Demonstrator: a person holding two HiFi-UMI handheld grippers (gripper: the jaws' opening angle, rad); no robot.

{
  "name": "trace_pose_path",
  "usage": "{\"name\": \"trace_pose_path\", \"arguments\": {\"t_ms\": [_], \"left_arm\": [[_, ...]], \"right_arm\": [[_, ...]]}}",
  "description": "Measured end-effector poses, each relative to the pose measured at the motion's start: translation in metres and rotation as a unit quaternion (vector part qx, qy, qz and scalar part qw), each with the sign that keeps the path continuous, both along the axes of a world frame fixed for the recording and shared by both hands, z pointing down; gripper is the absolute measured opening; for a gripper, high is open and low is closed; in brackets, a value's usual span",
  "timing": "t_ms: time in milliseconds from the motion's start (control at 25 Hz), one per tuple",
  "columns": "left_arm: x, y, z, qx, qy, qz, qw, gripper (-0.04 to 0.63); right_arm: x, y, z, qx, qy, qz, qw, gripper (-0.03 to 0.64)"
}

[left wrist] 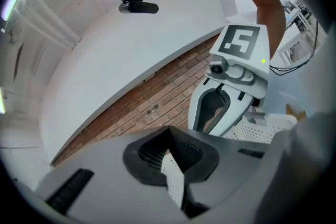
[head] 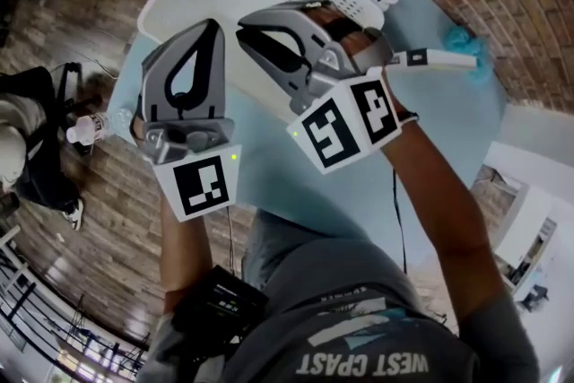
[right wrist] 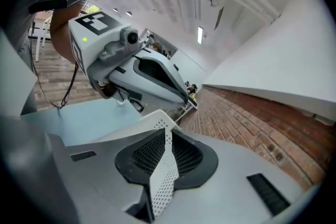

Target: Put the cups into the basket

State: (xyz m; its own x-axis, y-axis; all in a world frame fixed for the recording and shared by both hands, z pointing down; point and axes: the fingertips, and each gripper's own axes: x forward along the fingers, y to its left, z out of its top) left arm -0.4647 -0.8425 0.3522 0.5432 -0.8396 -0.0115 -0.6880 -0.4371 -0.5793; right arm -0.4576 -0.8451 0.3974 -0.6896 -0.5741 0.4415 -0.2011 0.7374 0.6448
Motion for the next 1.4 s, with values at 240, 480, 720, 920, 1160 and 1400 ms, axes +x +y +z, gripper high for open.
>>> {"name": "trace_pose_path", "arguments": {"t_ms": [240, 480, 720, 920, 1160, 1400], "left_arm": [[0.013, 0.031, -0.027, 0.014, 0.008, 0.007, 0.9998, 0.0], [0.031, 0.067, -0.053, 0.032, 0.006, 0.019, 0.9993, 0.0], [0.054, 0.109, -0.069, 0.041, -0.011, 0.032, 0.9986, 0.0], [0.075, 0.142, -0.085, 0.049, -0.023, 0.046, 0.9974, 0.0], [0.114, 0.187, -0.104, 0.066, -0.029, 0.064, 0.9953, 0.0], [0.157, 0.237, -0.121, 0.076, -0.035, 0.08, 0.9932, 0.0]], "right_arm": [[0.01, 0.055, -0.039, 0.028, -0.045, -0.02, 0.998, 0.031], [0.026, 0.102, -0.059, 0.035, -0.053, -0.015, 0.998, 0.014], [0.047, 0.148, -0.074, 0.04, -0.063, -0.006, 0.997, 0.014], [0.067, 0.182, -0.09, 0.049, -0.075, 0.008, 0.996, 0.013], [0.105, 0.236, -0.106, 0.056, -0.083, 0.024, 0.995, 0.013], [0.147, 0.295, -0.119, 0.057, -0.086, 0.036, 0.994, 0.013]]}}
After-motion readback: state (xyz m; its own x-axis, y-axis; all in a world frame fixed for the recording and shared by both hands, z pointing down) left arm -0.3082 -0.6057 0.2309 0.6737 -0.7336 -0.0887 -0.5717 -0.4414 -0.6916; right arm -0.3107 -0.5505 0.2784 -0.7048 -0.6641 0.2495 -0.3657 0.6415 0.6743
